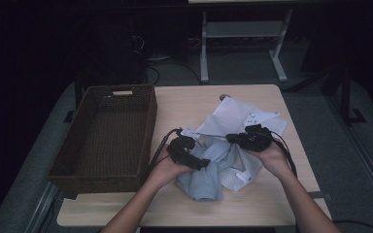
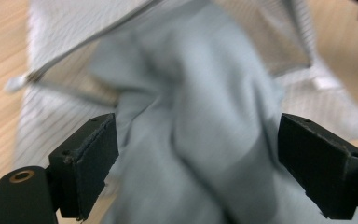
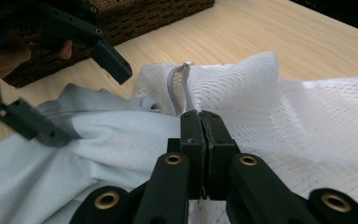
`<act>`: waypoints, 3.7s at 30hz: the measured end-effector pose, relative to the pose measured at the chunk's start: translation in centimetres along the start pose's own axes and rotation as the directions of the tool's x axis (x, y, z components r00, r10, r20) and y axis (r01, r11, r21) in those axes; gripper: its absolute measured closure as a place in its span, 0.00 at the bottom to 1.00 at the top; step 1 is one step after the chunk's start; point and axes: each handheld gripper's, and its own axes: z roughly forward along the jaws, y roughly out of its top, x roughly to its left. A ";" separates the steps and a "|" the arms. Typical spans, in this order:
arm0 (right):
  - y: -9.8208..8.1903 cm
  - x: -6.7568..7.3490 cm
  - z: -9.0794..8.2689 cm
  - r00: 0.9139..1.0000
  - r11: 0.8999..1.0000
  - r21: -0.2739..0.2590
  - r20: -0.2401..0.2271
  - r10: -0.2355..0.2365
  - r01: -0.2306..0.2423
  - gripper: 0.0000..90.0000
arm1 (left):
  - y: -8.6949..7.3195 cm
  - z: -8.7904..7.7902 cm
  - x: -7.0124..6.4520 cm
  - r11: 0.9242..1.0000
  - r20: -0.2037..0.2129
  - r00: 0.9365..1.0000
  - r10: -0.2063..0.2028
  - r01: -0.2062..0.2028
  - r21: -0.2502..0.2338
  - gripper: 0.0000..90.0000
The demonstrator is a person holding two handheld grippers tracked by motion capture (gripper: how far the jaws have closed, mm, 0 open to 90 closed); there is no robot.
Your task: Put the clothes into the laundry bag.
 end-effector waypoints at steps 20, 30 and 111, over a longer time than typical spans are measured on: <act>-0.4 0.1 0.6 1.000 1.000 0.023 -0.005 -0.007 0.007 0.97 | -1.5 2.5 0.2 0.988 0.068 0.995 0.075 -0.083 0.128 0.69; -0.5 0.2 0.8 1.000 0.999 0.034 -0.010 -0.010 0.010 0.98 | -0.3 0.2 0.3 0.998 0.055 0.996 0.063 -0.064 0.018 0.81; 2.3 3.2 -0.9 0.996 0.995 -0.104 -0.084 -0.007 -0.001 0.98 | 2.3 1.3 -1.7 0.981 -0.028 0.999 -0.034 0.028 -0.194 0.76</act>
